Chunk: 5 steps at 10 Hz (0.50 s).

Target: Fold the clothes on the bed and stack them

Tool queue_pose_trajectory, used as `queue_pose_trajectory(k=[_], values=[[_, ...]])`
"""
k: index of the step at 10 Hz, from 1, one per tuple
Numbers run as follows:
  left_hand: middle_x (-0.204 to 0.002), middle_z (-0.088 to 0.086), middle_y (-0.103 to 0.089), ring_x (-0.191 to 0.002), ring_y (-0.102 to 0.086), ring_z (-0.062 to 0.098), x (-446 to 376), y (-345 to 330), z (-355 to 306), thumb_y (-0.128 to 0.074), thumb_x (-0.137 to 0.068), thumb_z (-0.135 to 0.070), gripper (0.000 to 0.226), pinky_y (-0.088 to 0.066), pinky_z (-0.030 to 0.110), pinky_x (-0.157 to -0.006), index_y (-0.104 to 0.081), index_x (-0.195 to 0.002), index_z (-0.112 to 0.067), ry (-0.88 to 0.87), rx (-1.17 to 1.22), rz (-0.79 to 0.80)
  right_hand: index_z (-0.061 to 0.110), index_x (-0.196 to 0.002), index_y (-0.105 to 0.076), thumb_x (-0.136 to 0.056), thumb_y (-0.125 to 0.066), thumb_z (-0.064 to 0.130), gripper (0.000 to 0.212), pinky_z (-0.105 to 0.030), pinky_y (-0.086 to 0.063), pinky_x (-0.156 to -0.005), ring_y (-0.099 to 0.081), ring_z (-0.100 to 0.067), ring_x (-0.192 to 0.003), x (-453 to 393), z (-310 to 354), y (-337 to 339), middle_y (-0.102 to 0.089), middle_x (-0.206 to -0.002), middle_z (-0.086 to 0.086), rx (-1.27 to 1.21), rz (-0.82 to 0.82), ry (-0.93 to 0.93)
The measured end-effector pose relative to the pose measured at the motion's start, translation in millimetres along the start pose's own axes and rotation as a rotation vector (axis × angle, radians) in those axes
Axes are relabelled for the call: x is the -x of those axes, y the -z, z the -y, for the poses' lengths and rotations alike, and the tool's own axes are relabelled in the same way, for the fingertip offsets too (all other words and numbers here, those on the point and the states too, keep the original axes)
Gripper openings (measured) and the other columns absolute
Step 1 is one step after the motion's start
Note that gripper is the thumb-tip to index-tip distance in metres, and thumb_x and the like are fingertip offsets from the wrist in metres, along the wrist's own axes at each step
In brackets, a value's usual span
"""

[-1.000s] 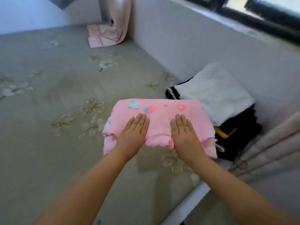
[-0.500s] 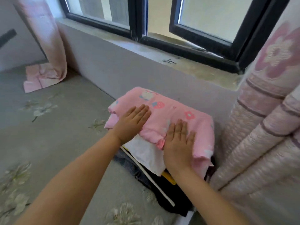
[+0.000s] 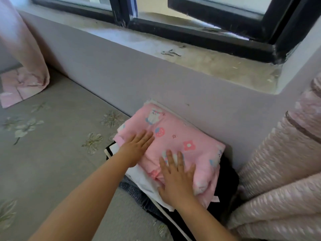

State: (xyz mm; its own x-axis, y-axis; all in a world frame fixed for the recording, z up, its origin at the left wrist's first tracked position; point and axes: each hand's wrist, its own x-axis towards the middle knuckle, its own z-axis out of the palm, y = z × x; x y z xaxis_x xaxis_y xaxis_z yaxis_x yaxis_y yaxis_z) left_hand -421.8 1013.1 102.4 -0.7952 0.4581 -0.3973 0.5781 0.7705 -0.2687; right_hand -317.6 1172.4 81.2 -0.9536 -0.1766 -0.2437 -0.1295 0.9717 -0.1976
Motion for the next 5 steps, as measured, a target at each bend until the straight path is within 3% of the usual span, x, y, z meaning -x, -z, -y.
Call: queue_pose_trajectory(k=[1, 2, 3, 4, 5], values=[[-0.154, 0.003, 0.017, -0.141, 0.014, 0.021, -1, 15, 2, -0.04, -0.09, -0.002, 0.077, 0.0, 0.037, -0.114, 0.012, -0.145, -0.015, -0.008, 0.129, 0.102, 0.025, -0.146, 0.004, -0.089, -0.042, 0.039, 0.074, -0.061, 0.002, -0.106, 0.025, -0.025, -0.138, 1, 0, 3, 0.027, -0.151, 0.006, -0.035, 0.067, -0.005], [-0.155, 0.008, 0.005, -0.142, 0.007, 0.02, 5, 31, -7, -0.027, -0.099, -0.021, 0.055, 0.0, 0.033, -0.113, 0.0, -0.146, -0.009, 0.026, 0.28, 0.073, 0.02, -0.147, -0.001, -0.091, -0.042, 0.037, 0.071, -0.055, -0.007, -0.109, 0.017, -0.019, -0.141, 1, -4, 19, 0.018, -0.153, 0.009, -0.148, 0.12, -0.016], [-0.155, 0.013, -0.004, -0.143, 0.001, 0.024, 10, 33, -30, -0.025, -0.098, -0.04, 0.062, -0.006, 0.037, -0.113, 0.001, -0.146, -0.009, 0.129, 0.499, 0.01, 0.015, -0.147, -0.008, -0.092, -0.039, 0.02, 0.064, -0.042, -0.007, -0.113, 0.006, -0.017, -0.143, 4, -14, 39, 0.007, -0.155, 0.004, -0.265, 0.161, 0.018], [-0.154, 0.016, 0.0, -0.142, 0.003, 0.027, 7, 31, -53, -0.034, -0.092, -0.052, 0.077, -0.006, 0.043, -0.113, 0.009, -0.146, -0.018, 0.246, 0.525, -0.049, 0.008, -0.145, -0.018, -0.09, -0.036, 0.001, 0.058, -0.028, -0.008, -0.115, -0.004, -0.015, -0.143, 12, -25, 52, -0.003, -0.155, -0.003, -0.467, 0.209, 0.056], [-0.154, 0.009, 0.015, -0.141, 0.014, 0.022, 3, 30, -70, -0.035, -0.094, -0.046, 0.079, 0.002, 0.039, -0.114, 0.015, -0.144, -0.01, 0.275, 0.487, -0.117, 0.007, -0.132, -0.046, -0.091, -0.044, 0.001, 0.042, -0.009, -0.024, -0.098, -0.037, -0.014, -0.131, 25, -41, 77, -0.039, -0.143, -0.006, -0.74, 0.028, -0.105]])
